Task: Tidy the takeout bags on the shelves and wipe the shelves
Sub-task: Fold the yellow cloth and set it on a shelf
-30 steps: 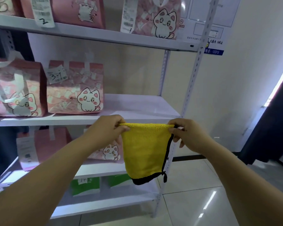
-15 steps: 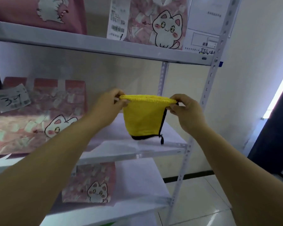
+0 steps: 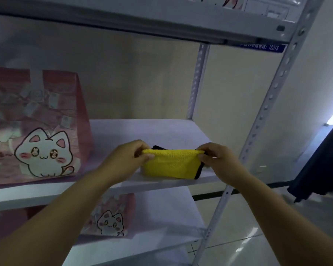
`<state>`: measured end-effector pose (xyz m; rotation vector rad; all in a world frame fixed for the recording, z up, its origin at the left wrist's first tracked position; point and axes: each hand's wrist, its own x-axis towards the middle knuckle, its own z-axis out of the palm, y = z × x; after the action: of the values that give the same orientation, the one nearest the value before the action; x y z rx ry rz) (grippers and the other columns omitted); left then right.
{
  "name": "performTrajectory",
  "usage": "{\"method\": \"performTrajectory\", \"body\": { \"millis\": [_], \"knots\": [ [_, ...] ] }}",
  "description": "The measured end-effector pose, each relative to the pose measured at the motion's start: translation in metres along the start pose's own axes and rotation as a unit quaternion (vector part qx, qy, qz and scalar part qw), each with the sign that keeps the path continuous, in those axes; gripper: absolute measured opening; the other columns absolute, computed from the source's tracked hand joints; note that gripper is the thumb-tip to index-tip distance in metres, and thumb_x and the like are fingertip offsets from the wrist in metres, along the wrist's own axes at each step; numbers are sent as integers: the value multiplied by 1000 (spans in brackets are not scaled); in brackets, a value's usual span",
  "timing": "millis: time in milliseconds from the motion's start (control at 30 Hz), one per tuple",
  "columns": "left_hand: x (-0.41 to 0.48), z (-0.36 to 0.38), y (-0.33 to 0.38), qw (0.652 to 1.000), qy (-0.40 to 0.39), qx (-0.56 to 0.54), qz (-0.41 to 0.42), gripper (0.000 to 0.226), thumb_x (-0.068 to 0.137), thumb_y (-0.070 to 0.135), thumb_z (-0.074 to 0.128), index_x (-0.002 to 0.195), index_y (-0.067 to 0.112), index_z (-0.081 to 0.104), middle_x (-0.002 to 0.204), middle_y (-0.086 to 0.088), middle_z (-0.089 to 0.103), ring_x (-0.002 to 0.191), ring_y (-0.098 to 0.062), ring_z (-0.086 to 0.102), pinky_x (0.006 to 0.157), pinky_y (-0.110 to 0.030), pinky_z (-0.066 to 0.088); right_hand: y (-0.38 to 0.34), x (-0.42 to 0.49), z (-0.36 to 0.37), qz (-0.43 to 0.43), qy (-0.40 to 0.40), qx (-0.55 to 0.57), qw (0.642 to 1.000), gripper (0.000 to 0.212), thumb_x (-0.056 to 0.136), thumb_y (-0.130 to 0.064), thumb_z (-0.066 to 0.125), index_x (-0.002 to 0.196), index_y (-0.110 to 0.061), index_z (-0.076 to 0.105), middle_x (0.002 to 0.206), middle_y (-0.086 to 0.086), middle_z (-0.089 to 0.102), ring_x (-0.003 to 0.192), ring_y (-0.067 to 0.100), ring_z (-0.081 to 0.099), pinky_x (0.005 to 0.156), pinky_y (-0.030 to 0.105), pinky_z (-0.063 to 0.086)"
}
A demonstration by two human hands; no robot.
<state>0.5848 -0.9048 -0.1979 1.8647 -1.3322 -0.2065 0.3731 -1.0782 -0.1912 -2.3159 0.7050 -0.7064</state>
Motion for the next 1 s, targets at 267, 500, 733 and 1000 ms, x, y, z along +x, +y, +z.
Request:
{"method": "performTrajectory", "body": {
  "millis": [267, 500, 733, 1000],
  "knots": [
    [55, 17, -12, 997, 32, -8, -74, 14, 85, 28, 64, 95, 23, 55, 86, -2, 60, 72, -21, 63, 66, -35, 56, 15, 55, 14, 130, -17, 24, 991, 13, 87, -21, 63, 100, -17, 59, 86, 0, 61, 64, 15, 58, 47, 22, 46],
    [69, 35, -30, 993, 17, 76, -92, 21, 82, 32, 67, 96, 19, 60, 84, -1, 61, 74, -14, 56, 63, -22, 44, 28, 70, 31, 139, -55, -119, 982, 18, 89, -25, 59, 106, -20, 58, 104, 3, 60, 80, 17, 53, 58, 22, 40],
    [61, 26, -26, 997, -16, 49, -50, 23, 70, 46, 74, 84, 32, 61, 100, 8, 52, 82, -1, 56, 67, -16, 41, 18, 83, 26, 40, -224, -148, 962, 47, 91, -30, 56, 136, -30, 44, 143, -4, 42, 128, 17, 40, 102, 26, 32],
    [63, 22, -19, 982, -131, 132, -20, 50, 55, 47, 84, 99, 39, 62, 116, 13, 45, 110, -9, 43, 93, -26, 38, 19, 81, 25, 72, -259, -175, 947, 41, 88, -37, 59, 126, -29, 48, 133, 0, 50, 112, 21, 48, 85, 27, 37]
  ]
}}
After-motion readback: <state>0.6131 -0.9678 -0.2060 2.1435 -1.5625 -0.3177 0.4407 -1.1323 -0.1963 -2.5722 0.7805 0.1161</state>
